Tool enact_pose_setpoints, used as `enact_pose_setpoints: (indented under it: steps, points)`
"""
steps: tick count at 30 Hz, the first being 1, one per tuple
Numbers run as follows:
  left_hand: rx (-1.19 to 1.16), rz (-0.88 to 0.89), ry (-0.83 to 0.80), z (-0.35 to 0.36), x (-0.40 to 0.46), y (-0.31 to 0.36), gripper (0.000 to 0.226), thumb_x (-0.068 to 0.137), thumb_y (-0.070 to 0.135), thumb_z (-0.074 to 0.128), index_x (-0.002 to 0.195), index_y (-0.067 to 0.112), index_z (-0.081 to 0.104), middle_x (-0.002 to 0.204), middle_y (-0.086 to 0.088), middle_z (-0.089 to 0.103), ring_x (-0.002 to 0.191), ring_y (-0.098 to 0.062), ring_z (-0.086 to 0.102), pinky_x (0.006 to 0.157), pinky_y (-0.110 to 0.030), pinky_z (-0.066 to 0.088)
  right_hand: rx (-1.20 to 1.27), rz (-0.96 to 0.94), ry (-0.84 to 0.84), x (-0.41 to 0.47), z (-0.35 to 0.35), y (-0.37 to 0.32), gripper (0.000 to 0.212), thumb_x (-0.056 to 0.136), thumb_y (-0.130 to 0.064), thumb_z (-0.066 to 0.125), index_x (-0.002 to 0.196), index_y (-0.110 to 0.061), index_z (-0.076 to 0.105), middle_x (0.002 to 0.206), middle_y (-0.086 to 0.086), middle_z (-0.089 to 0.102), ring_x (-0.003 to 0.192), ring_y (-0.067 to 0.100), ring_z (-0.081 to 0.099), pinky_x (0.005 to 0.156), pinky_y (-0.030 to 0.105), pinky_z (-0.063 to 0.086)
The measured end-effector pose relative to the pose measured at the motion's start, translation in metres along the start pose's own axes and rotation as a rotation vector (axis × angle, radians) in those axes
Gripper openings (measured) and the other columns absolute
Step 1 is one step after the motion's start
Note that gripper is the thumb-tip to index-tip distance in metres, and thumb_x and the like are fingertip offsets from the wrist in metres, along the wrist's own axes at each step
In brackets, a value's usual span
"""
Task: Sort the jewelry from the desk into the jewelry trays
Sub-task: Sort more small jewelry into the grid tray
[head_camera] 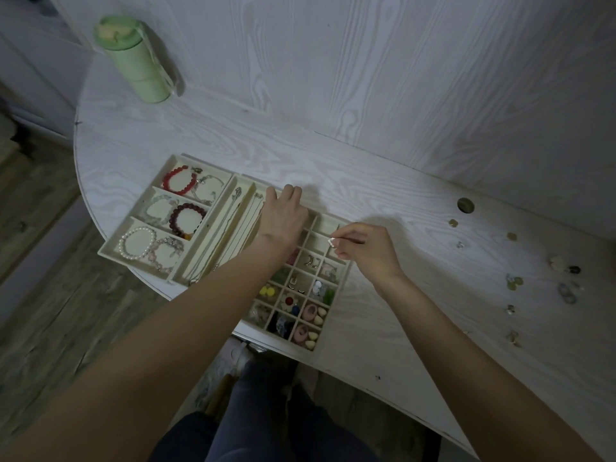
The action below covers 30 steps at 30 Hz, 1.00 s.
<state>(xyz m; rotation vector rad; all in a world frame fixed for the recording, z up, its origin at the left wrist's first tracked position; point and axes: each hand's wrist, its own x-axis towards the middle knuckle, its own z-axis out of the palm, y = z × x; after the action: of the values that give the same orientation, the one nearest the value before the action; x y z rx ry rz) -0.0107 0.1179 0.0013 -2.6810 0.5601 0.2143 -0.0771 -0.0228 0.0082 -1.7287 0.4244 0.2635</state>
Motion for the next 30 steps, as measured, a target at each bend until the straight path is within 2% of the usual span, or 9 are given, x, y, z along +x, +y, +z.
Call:
enact_pose_setpoints:
  steps: [7,11,19,30]
  points:
    - [-0.120,-0.076,0.057,0.012,-0.005,-0.006,0.027,0.080,0.009,0.062,0.106,0.011,0.060,0.117,-0.006,0.046,0.113,-0.023,0.040,0.095,-0.039,0.033,-0.017,-0.002,-0.006,0.000,-0.002,0.002,0.017,0.083,0.000,0.069,0.077,-0.016,0.070,0.083,0.004,0.069,0.068,0.007,0.064,0.061,0.013,0.049]
    - [-0.163,-0.078,0.096,0.022,-0.006,-0.006,0.029,0.083,0.015,0.063,0.111,0.012,0.058,0.118,-0.006,0.048,0.113,-0.023,0.040,0.096,-0.039,0.032,-0.014,0.002,-0.018,-0.001,0.000,0.000,0.011,0.083,0.000,0.068,0.082,-0.011,0.071,0.078,0.001,0.068,0.063,0.003,0.064,0.059,0.010,0.048]
    - [-0.164,-0.098,0.109,0.026,-0.003,-0.003,0.024,0.082,0.013,0.062,0.107,0.012,0.060,0.118,-0.005,0.048,0.113,-0.023,0.041,0.093,-0.039,0.033,-0.010,0.012,-0.024,-0.001,0.003,0.001,0.014,0.083,-0.001,0.069,0.080,-0.015,0.071,0.083,-0.001,0.069,0.074,0.009,0.066,0.065,0.014,0.052]
    - [-0.200,-0.077,0.107,0.031,-0.003,-0.007,0.026,0.084,0.021,0.064,0.109,0.015,0.061,0.120,-0.004,0.049,0.115,-0.023,0.041,0.095,-0.039,0.031,-0.010,0.011,-0.013,-0.001,0.006,-0.001,0.018,0.083,0.000,0.069,0.076,-0.017,0.070,0.082,0.000,0.069,0.069,0.010,0.066,0.065,0.017,0.052]
